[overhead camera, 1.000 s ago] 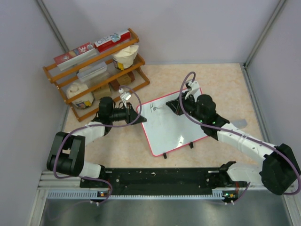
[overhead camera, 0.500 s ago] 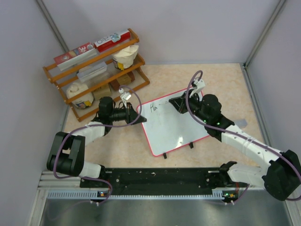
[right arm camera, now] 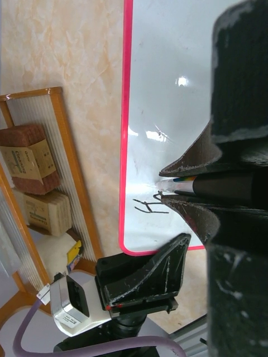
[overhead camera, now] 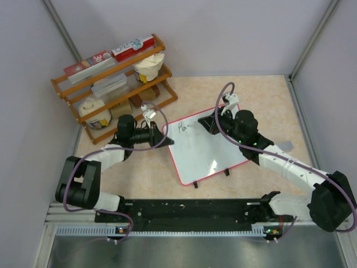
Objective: Write a sentence on the whiteboard
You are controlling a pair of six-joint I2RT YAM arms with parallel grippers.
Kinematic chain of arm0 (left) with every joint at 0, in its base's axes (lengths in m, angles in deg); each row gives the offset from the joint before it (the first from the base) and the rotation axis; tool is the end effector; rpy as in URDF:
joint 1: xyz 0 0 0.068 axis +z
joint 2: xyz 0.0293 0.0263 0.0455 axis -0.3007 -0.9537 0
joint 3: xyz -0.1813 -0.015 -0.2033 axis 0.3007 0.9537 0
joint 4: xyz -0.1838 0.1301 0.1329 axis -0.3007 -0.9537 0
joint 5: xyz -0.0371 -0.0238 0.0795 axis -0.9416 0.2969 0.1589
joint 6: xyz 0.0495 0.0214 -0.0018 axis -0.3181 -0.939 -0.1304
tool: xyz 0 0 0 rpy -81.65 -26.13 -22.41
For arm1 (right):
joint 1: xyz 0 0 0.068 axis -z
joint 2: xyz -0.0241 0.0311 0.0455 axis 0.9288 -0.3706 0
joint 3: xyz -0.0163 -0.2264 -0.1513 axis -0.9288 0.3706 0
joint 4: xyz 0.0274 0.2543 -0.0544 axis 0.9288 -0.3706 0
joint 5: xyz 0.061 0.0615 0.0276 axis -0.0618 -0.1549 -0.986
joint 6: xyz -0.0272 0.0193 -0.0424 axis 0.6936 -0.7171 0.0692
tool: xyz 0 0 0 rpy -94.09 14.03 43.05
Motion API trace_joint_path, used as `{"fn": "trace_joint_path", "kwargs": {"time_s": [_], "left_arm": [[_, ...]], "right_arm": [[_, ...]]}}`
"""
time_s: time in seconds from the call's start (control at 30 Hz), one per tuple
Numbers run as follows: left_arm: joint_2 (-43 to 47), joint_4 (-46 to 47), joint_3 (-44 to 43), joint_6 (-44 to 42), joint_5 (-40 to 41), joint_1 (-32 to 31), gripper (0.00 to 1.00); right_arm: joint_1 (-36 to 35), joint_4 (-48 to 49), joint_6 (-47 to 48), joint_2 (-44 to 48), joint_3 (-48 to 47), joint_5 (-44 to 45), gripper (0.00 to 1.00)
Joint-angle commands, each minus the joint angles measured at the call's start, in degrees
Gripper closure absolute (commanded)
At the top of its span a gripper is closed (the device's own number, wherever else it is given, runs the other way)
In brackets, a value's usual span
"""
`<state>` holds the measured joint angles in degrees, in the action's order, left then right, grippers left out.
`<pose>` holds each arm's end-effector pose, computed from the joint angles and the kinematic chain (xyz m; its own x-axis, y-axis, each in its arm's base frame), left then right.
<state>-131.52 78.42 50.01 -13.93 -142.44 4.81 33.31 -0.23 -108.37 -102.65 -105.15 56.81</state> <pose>0.2617 -0.0905 0.2010 -0.6726 -0.0376 -0.7390 0.6925 0.3199 -0.6466 0.2236 0.1628 0.3002 -0.3726 0.2241 -0.9005 -0.5888 0.6929 0.4161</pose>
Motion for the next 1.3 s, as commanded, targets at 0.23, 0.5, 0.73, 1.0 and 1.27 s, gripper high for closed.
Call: {"fn": "trace_joint_path", "kwargs": {"time_s": [0.23,0.5,0.73,1.0,1.27], "left_arm": [[-0.84,-1.09,-0.63,-6.64,2.11,-1.02,1.00],[-0.84,-1.09,-0.54,-6.73,2.37,-1.02,1.00],[-0.92,-1.26,-0.54,-6.90,2.37,-1.02,1.00],[-1.01,-1.53,-0.63,-7.08,2.55,-1.02,1.00],[-0.84,-1.62,-0.63,-7.17,2.55,-1.02,1.00]], "right_arm": [[0.49,1.81,0.30,-0.79,-0.07,0.95,1.00],[0.40,0.76,0.74,0.53,1.86,0.16,1.00],[0.40,-0.12,1.18,1.58,3.36,-0.71,1.00],[0.48,-1.26,1.36,3.60,5.12,-2.03,1.00],[0.40,-1.53,0.74,5.45,4.68,-2.65,1.00]]}}
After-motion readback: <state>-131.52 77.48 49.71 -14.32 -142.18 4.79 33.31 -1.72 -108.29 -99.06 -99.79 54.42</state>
